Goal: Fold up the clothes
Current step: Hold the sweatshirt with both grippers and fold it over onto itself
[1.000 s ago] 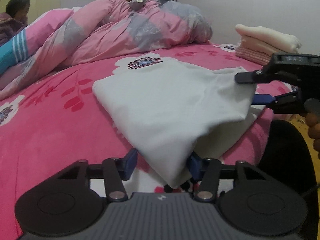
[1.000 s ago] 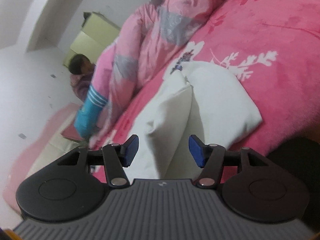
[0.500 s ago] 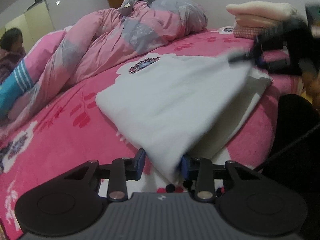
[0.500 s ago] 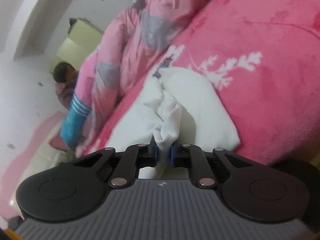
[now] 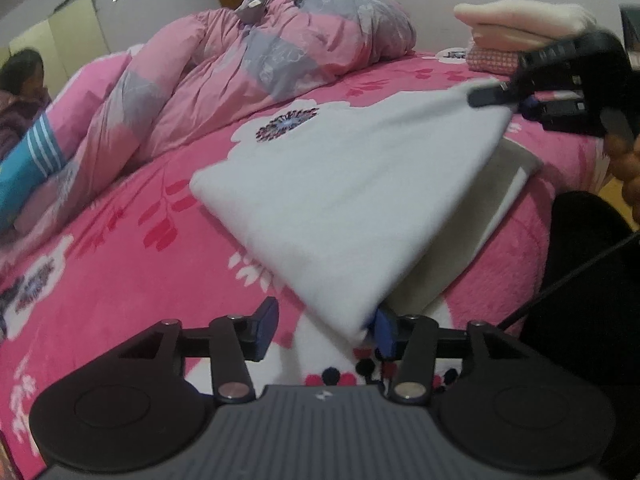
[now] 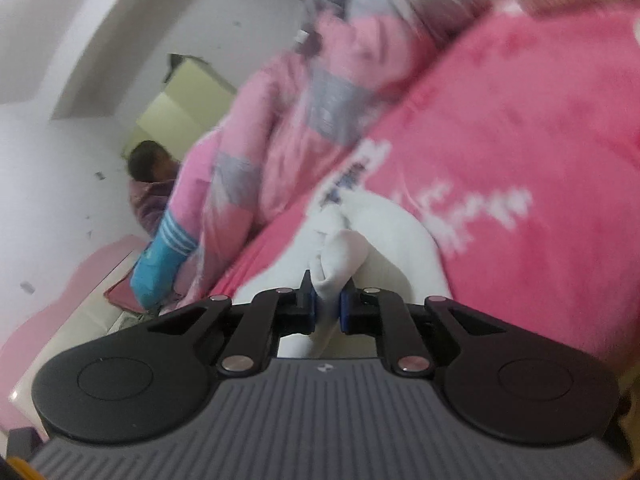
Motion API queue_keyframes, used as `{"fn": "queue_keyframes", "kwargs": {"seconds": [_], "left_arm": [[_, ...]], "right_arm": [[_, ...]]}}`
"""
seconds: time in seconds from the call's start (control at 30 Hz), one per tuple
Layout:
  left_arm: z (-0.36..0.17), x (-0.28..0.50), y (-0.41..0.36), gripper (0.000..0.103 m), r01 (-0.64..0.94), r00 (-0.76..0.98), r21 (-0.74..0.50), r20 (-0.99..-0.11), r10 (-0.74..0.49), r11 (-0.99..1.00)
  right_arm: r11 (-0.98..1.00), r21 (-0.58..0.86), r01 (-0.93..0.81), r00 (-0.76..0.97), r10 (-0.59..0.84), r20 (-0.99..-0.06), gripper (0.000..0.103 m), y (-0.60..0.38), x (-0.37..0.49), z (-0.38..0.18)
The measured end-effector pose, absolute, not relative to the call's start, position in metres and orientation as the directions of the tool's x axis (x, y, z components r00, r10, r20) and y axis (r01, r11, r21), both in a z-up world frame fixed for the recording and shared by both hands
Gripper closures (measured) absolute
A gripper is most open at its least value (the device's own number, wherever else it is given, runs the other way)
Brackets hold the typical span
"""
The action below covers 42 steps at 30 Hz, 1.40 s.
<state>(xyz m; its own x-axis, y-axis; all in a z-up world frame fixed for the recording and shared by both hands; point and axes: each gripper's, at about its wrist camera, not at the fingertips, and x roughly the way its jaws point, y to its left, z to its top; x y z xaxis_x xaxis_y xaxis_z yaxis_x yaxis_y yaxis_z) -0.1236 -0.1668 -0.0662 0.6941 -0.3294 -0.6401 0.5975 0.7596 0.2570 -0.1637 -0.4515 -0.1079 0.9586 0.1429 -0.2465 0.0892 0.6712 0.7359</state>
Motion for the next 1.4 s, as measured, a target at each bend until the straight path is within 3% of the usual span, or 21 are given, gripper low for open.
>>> {"fn": "queue_keyframes", "kwargs": {"seconds": [0.13, 0.5, 0.67, 0.77, 0.93, 1.07, 1.4], "left_arm": [[-0.068, -0.120, -0.159, 0.045, 0.592, 0.680, 0.215, -0.650, -0.339, 0.776], [-0.070, -0.113, -0.143, 0.045, 0.611, 0.640, 0.102, -0.647, -0.414, 0.785], [-0.060, -0.112, -0.102, 0.045, 0.633, 0.572, -0.110, -0.602, -0.558, 0.767], [-0.056, -0.104, -0.077, 0.044, 0.565, 0.580, -0.233, -0.570, -0.582, 0.791], [-0.055, -0.087, -0.100, 0.042, 0.579, 0.609, -0.157, -0.569, -0.552, 0.800], [-0.081, -0.074, -0.117, 0.041, 0.572, 0.581, -0.141, -0.626, -0.520, 0.808], [-0.048, -0.080, -0.135, 0.042, 0.619, 0.682, -0.004, -0.493, -0.540, 0.785]], "right_arm": [[0.613, 0.776, 0.149, 0.943, 0.147, -0.298, 0.095, -0.458, -0.164, -0.136], [0.532, 0.836, 0.135, 0.946, 0.181, -0.268, 0.095, -0.468, -0.174, -0.151], [0.522, 0.843, 0.126, 0.946, 0.193, -0.262, 0.095, -0.470, -0.175, -0.155], [0.523, 0.844, 0.121, 0.946, 0.198, -0.258, 0.095, -0.470, -0.175, -0.156], [0.538, 0.834, 0.125, 0.945, 0.190, -0.264, 0.095, -0.469, -0.176, -0.153], [0.593, 0.792, 0.143, 0.943, 0.163, -0.292, 0.095, -0.461, -0.176, -0.146], [0.644, 0.754, 0.129, 0.935, 0.173, -0.308, 0.093, -0.462, -0.177, -0.141]]}}
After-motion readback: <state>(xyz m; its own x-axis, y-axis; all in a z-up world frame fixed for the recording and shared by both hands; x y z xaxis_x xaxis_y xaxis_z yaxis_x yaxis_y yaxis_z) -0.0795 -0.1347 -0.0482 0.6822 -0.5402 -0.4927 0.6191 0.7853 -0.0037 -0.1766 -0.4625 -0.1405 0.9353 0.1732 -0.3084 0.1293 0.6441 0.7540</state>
